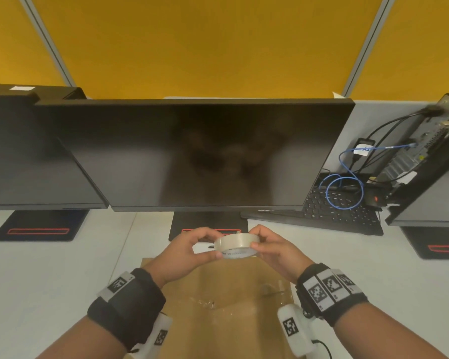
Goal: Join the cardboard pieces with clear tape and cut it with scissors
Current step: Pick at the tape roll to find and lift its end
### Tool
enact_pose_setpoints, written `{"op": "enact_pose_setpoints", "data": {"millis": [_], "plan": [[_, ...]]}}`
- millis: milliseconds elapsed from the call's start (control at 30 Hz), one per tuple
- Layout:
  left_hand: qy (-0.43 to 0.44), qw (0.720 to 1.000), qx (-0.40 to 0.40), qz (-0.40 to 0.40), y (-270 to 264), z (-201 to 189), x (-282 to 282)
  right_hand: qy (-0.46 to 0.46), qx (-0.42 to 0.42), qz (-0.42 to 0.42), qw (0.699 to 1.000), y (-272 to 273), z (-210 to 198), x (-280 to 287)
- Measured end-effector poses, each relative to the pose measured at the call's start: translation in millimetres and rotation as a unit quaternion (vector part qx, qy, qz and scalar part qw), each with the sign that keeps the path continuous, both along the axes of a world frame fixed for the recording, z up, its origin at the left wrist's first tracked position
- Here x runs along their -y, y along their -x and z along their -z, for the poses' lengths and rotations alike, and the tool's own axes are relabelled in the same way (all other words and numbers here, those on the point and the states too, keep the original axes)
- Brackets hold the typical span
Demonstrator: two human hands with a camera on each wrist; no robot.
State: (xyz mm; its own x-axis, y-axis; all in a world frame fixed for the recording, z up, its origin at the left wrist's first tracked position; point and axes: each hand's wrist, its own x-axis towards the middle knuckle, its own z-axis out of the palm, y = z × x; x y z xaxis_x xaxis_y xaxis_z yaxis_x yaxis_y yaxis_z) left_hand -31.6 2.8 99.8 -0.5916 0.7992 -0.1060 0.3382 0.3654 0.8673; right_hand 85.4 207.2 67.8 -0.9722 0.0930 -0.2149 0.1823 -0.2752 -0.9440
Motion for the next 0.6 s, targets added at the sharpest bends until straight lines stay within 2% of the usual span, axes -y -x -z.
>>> {"op": "enact_pose_setpoints", "data": {"millis": [133,267,367,600], "plan": [[0.0,0.999,-0.015,-0.04,-7.8,7.5,-0.8,-0.2,0.01,0.038,0.979,-3.7,3.1,2.8],[0.018,0.998,0.015,-0.061,-13.2,14.6,-1.2,-0.335,-0.048,-0.004,0.941,-5.9,-5.7,23.5],[0.029,0.999,0.028,-0.029,-17.7,14.9,-1.5,-0.369,-0.06,0.0,0.927,-1.6,-6.0,33.5],[0.022,0.999,0.036,-0.027,-20.1,13.5,0.6,-0.362,-0.053,0.067,0.928,-0.1,-8.3,31.6]]}}
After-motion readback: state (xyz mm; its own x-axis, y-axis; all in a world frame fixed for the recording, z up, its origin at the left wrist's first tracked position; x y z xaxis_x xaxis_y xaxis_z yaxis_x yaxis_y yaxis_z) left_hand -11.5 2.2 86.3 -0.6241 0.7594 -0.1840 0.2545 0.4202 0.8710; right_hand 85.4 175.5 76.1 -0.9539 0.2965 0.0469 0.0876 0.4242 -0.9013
